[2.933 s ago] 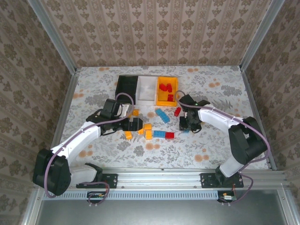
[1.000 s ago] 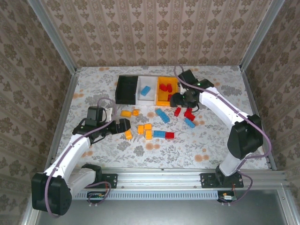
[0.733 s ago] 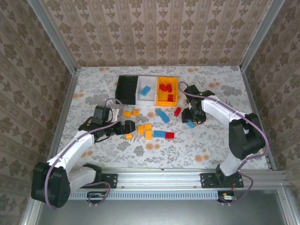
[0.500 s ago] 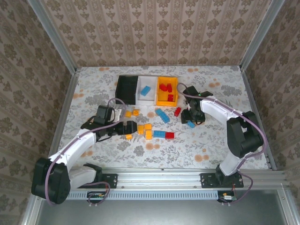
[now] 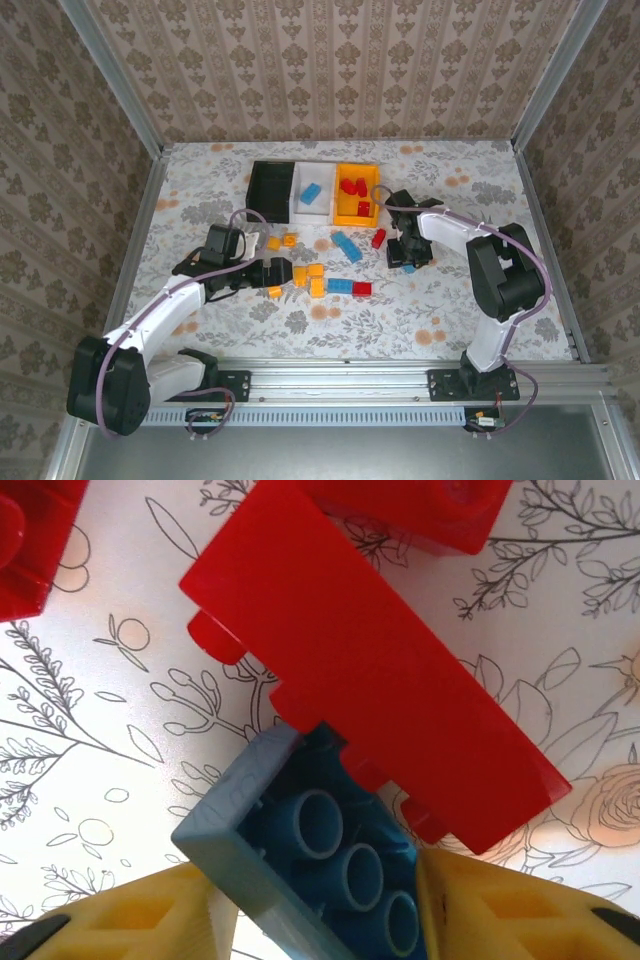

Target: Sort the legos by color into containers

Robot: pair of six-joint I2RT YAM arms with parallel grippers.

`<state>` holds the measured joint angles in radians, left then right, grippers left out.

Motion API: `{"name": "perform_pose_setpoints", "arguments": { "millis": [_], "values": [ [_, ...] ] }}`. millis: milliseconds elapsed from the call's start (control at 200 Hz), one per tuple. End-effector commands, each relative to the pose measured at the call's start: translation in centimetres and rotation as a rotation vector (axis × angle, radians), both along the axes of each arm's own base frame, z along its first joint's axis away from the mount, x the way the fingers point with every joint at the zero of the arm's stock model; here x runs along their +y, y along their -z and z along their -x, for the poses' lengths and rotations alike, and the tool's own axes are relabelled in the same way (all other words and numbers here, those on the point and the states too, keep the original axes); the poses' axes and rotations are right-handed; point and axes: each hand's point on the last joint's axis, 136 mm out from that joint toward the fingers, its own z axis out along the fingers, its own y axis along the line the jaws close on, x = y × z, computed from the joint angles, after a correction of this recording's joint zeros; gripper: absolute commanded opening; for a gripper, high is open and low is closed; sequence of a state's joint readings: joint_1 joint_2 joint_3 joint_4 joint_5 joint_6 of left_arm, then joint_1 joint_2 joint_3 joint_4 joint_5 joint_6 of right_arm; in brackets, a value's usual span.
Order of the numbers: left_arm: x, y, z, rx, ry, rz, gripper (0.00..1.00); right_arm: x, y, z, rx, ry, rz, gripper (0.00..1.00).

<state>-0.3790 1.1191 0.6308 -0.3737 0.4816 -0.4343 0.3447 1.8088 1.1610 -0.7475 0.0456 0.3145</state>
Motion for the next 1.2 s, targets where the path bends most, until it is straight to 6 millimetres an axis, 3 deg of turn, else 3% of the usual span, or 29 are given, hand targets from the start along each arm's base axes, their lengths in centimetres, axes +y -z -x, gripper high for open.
{"name": "perform_pose_setpoints", "arguments": {
  "millis": [0, 240, 475, 660, 840, 1000, 1195],
  "values": [
    [-0.1, -0.7, -0.3, -0.016, 0.001, 0.001, 1.0, 0.1, 0.6, 0.5, 0.019, -0.003, -0.004, 0.42],
    [-0.1, -0.8, -0.4, -0.02, 0.003, 0.0, 1.0, 1.2, -0.9, 0.6, -0.008, 0.005, -0.071, 0.29],
    [-0.2, -0.9, -0.5, -0.02, 0.004, 0.003, 1.0, 4.2, -5.3, -0.4, -0.075, 0.022, -0.233, 0.28],
    [-0.1, -1.0, -0.4, -0.024, 0.004, 0.001, 1.0, 8.0, -10.8, -3.5, -0.16, 0.041, -0.441, 0.29],
    [0.0, -1.1, -0.5, -0.025, -0.002, 0.005, 1.0, 14.1, -15.2, -8.1, -0.21, 0.03, -0.699, 0.29],
    [0.5, -1.0, -0.2, -0.027, -0.004, -0.012, 1.0, 18.0, -15.6, -12.2, -0.219, 0.039, -0.83, 0.29],
    [1.4, -0.9, 0.0, -0.024, -0.027, -0.008, 1.0, 21.3, -12.4, -16.0, -0.183, 0.055, -0.844, 0.29]
  ]
}}
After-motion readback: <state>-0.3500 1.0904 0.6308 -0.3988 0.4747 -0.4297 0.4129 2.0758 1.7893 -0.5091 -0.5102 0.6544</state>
